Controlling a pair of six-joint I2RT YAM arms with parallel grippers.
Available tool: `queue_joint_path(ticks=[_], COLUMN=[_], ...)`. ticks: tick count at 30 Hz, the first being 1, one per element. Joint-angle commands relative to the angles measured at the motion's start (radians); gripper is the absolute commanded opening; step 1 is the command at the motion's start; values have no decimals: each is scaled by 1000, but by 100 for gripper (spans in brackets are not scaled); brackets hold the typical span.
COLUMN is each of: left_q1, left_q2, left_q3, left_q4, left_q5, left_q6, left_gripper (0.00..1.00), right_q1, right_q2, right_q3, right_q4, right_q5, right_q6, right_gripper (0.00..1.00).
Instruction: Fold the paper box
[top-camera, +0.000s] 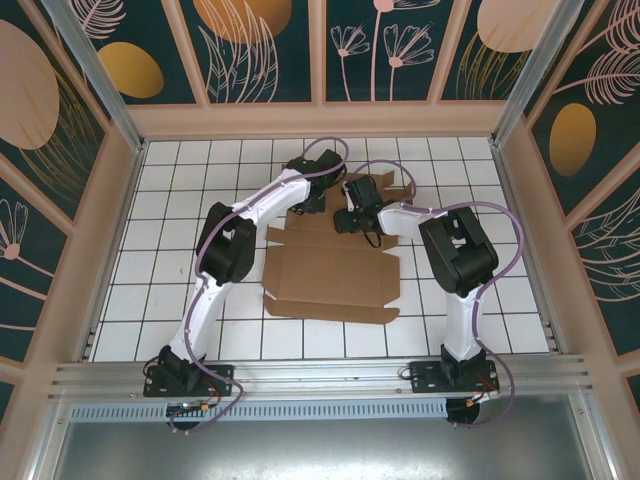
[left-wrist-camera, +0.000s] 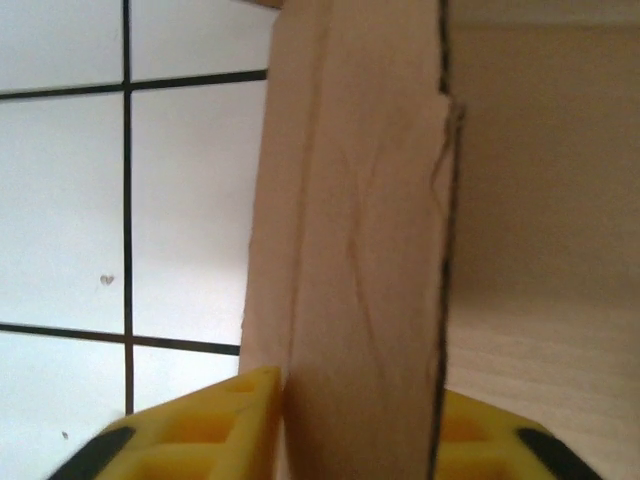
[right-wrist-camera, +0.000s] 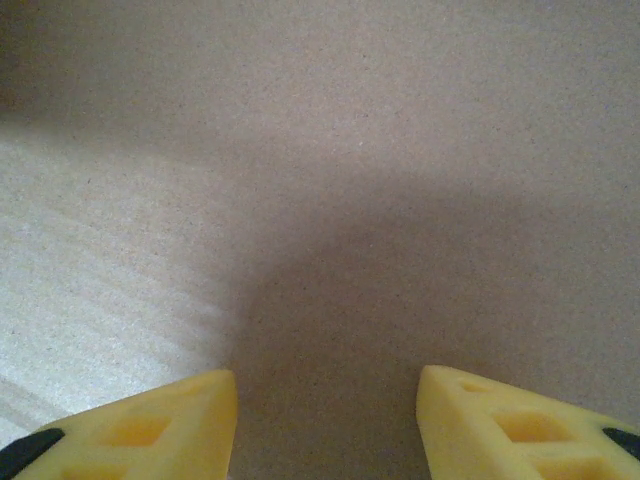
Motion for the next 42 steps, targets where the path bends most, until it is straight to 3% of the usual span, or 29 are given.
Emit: queue_joint_path(ticks=[1,5,10,15,21,23,25,29,32,36,42], left_q1=[7,76,159,165,165,167,193,315,375,427,449], left_q2=[-131,-308,-422,-458,-442,-426,-431,-496,-510,-478,-420], left_q3=[-33,-281,-483,-519,-499,-491,-523,-659,-705,-722,-746], left_q4=[66,268,413,432,415,391,402,506,555,605,709], left_q5=[67,204,332,281,239,180,177,337,396,442,639], left_q6=[10,11,18,55,106,130,141,152,180,198,217], left_gripper=[50,56,49,30,19,24,38,56,70,78,72], right_q1=[11,13,13,32,48,53,55,58,57,59,62], right_q2=[53,57,61,70,89,98,101,101,106,114,120], right_q3=[-44,-49,-47,-44,-35,-34,-36,-39,-38,-35,-34], right_q4=[-125,-121,-128,-135,-143,-147,-151,-153,-155,-159,-171], right_q5=[-57,-60,-48,-41,-37,-30,-22,-29,-28,-28,-20], right_q6=[20,14,6,-1,-9,-13,-15,-19,-20,-21,-27], right_gripper=[51,52,51,44,40,39,39,40,40,40,40])
